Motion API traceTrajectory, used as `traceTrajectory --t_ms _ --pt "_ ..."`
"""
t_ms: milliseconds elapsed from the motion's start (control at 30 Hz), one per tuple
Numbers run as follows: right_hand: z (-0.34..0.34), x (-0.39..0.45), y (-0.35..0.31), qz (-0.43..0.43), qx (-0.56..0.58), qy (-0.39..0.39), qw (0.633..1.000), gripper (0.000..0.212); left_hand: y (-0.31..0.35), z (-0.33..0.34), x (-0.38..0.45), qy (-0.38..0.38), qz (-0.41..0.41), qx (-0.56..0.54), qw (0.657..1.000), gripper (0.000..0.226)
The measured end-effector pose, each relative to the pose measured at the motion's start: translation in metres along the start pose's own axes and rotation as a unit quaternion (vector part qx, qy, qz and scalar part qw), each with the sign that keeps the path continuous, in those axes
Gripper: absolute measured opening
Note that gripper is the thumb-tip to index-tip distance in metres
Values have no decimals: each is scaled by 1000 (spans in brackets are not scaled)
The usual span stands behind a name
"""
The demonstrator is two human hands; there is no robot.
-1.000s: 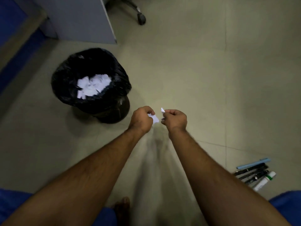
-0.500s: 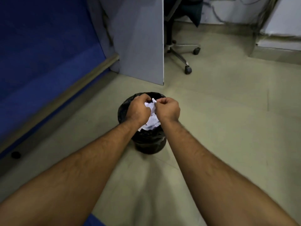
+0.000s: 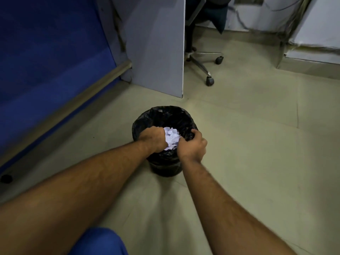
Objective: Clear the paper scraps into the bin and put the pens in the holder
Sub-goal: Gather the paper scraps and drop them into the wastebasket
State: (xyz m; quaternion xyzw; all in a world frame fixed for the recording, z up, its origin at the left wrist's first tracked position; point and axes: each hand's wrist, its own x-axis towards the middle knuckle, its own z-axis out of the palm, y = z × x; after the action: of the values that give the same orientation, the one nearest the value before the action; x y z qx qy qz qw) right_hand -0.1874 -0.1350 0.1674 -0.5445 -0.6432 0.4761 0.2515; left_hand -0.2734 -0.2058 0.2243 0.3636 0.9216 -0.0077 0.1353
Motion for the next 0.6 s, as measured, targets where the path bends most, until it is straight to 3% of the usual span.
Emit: traceTrajectory --t_ms 67,133,200,333,467,600 --pt "14 -2 6 32 61 -15 998 52 0 1 -2 2 44 -14 999 40" --pt "26 -2 4 18 81 -28 996 50 -9 6 -5 20 67 -17 997 18" --pt "35 1 -1 8 76 -32 997 50 -20 7 -12 23 51 -20 998 36" --pt "59 1 -17 -3 67 -74 995 54 -60 18 -7 50 26 -25 998 17" --pt "81 3 -27 -14 116 -181 976 59 -79 25 0 123 -30 5 992 21" --pt "87 4 -33 -6 144 -326 934 65 -90 23 5 137 -84 -24 987 26"
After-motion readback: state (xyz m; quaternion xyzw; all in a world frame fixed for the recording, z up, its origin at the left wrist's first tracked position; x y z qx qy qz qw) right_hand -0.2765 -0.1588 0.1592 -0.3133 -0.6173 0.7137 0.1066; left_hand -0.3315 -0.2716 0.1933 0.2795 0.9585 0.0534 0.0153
